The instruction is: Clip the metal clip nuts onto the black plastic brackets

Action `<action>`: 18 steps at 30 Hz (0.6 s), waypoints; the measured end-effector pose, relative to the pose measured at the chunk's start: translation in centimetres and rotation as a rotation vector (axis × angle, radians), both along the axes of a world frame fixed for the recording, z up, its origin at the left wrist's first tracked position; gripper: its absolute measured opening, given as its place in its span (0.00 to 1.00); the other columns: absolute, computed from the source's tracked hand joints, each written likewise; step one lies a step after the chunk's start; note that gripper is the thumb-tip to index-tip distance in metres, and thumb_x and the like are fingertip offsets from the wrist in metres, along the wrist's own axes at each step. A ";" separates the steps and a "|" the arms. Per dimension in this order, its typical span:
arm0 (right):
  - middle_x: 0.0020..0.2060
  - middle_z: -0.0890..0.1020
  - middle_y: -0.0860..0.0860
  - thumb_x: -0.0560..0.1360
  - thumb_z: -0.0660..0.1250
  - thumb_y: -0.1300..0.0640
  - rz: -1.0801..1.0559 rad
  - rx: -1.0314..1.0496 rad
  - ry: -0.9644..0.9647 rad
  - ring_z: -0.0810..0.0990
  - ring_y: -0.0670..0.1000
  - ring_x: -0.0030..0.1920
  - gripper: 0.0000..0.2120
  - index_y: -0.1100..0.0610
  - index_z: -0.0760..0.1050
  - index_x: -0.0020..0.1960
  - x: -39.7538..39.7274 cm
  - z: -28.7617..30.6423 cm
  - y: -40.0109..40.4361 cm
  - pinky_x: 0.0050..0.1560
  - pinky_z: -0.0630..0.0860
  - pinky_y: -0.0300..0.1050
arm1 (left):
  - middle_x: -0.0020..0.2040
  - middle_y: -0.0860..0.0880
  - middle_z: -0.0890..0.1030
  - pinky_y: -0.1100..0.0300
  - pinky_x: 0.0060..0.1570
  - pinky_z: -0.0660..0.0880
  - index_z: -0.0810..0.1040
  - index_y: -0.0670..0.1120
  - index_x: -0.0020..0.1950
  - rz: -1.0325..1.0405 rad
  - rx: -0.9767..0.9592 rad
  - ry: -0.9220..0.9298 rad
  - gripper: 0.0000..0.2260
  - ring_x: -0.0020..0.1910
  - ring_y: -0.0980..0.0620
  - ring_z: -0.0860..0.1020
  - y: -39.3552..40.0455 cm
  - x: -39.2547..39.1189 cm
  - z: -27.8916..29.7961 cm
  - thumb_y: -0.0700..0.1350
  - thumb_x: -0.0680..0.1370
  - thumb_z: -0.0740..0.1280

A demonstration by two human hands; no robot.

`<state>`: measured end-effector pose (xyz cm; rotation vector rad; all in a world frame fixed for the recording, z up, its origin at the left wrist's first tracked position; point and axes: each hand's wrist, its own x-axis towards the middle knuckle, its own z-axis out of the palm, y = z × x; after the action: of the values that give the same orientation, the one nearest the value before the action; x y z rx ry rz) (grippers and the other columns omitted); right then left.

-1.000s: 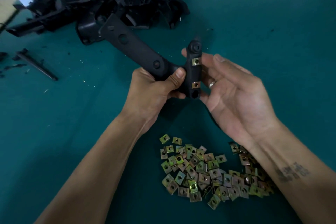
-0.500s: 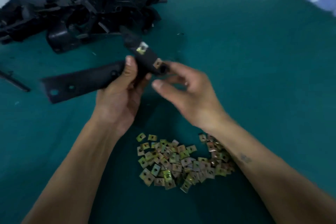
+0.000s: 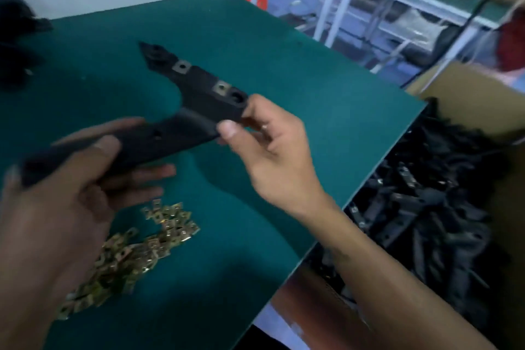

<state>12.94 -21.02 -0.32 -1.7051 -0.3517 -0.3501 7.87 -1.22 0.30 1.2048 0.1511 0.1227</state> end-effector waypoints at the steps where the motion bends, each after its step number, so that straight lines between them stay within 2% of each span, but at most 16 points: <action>1: 0.34 0.80 0.60 0.79 0.69 0.63 -0.055 0.030 -0.002 0.77 0.59 0.34 0.07 0.63 0.74 0.42 -0.9 0.2 -2.0 0.37 0.75 0.53 | 0.46 0.46 0.87 0.59 0.34 0.82 0.87 0.52 0.52 -0.029 -0.001 -0.009 0.12 0.42 0.48 0.87 -2.2 0.1 0.3 0.46 0.79 0.63; 3: 0.34 0.81 0.53 0.79 0.70 0.61 -0.139 0.231 0.087 0.80 0.54 0.33 0.04 0.59 0.75 0.47 -3.3 0.2 -5.2 0.36 0.77 0.47 | 0.45 0.42 0.87 0.62 0.32 0.80 0.85 0.47 0.54 -0.087 -0.076 -0.039 0.12 0.40 0.45 0.87 -6.7 -1.3 1.3 0.45 0.73 0.67; 4: 0.35 0.81 0.51 0.79 0.70 0.57 -0.165 0.314 0.182 0.80 0.52 0.35 0.05 0.59 0.76 0.49 -4.9 0.0 -6.6 0.37 0.77 0.45 | 0.44 0.42 0.87 0.62 0.32 0.80 0.85 0.46 0.54 -0.089 -0.112 -0.059 0.11 0.39 0.44 0.86 -9.1 -2.1 1.2 0.42 0.74 0.68; 5: 0.36 0.80 0.51 0.79 0.69 0.52 -0.161 0.345 0.287 0.79 0.52 0.37 0.11 0.61 0.77 0.50 -6.6 -0.4 -7.7 0.39 0.76 0.46 | 0.43 0.42 0.87 0.62 0.33 0.80 0.85 0.47 0.52 -0.119 -0.124 -0.080 0.09 0.39 0.45 0.86 -11.9 -2.8 0.6 0.39 0.75 0.69; 7: 0.37 0.78 0.56 0.77 0.69 0.44 -0.157 0.304 0.455 0.76 0.53 0.39 0.22 0.66 0.77 0.47 -10.0 -1.9 -9.7 0.42 0.72 0.51 | 0.41 0.47 0.87 0.62 0.34 0.80 0.86 0.51 0.48 -0.176 -0.054 -0.063 0.11 0.39 0.51 0.86 -17.3 -3.9 -0.6 0.35 0.77 0.70; 9: 0.41 0.77 0.69 0.76 0.71 0.43 -0.232 0.410 0.574 0.76 0.58 0.44 0.27 0.71 0.77 0.50 -12.8 -3.2 -11.6 0.49 0.71 0.57 | 0.40 0.52 0.86 0.66 0.36 0.78 0.85 0.52 0.48 -0.220 0.032 -0.036 0.10 0.38 0.57 0.84 -21.2 -4.8 -2.2 0.37 0.78 0.71; 11: 0.48 0.77 0.75 0.78 0.71 0.48 -0.324 0.561 0.671 0.78 0.62 0.49 0.22 0.70 0.78 0.52 -14.5 -4.2 -13.8 0.55 0.73 0.60 | 0.40 0.54 0.86 0.66 0.37 0.78 0.85 0.56 0.49 -0.343 0.051 0.022 0.09 0.38 0.58 0.84 -23.6 -5.5 -3.8 0.42 0.77 0.71; 13: 0.41 0.78 0.69 0.78 0.69 0.51 -0.438 0.668 0.716 0.80 0.61 0.45 0.16 0.65 0.81 0.44 -15.1 -5.4 -16.4 0.52 0.77 0.56 | 0.42 0.52 0.86 0.63 0.42 0.80 0.84 0.56 0.53 -0.462 0.042 0.155 0.08 0.41 0.54 0.85 -25.0 -5.9 -5.4 0.46 0.76 0.69; 15: 0.39 0.79 0.62 0.80 0.67 0.53 -0.507 0.689 0.772 0.81 0.58 0.40 0.14 0.63 0.79 0.42 -15.5 -7.4 -18.8 0.47 0.79 0.52 | 0.45 0.51 0.86 0.60 0.46 0.81 0.83 0.50 0.60 -0.534 0.235 0.227 0.12 0.44 0.55 0.85 -25.3 -6.0 -7.4 0.48 0.78 0.68; 17: 0.40 0.73 0.60 0.82 0.65 0.55 -0.540 0.657 0.885 0.75 0.56 0.38 0.09 0.61 0.74 0.47 -15.6 -9.5 -19.9 0.42 0.78 0.48 | 0.52 0.52 0.84 0.61 0.49 0.78 0.80 0.48 0.65 -0.644 0.585 0.223 0.15 0.49 0.56 0.82 -24.9 -6.1 -9.1 0.49 0.79 0.67; 18: 0.39 0.70 0.58 0.83 0.64 0.56 -0.548 0.631 0.956 0.72 0.54 0.36 0.08 0.60 0.72 0.47 -15.6 -10.6 -20.1 0.40 0.77 0.47 | 0.56 0.52 0.81 0.61 0.48 0.74 0.78 0.49 0.66 -0.698 0.727 0.247 0.14 0.51 0.55 0.80 -24.6 -6.0 -9.7 0.48 0.80 0.66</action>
<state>-2.62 -41.15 -10.92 -1.1367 0.8582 0.0063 1.86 -25.83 -9.43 1.9289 -0.1203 -0.6349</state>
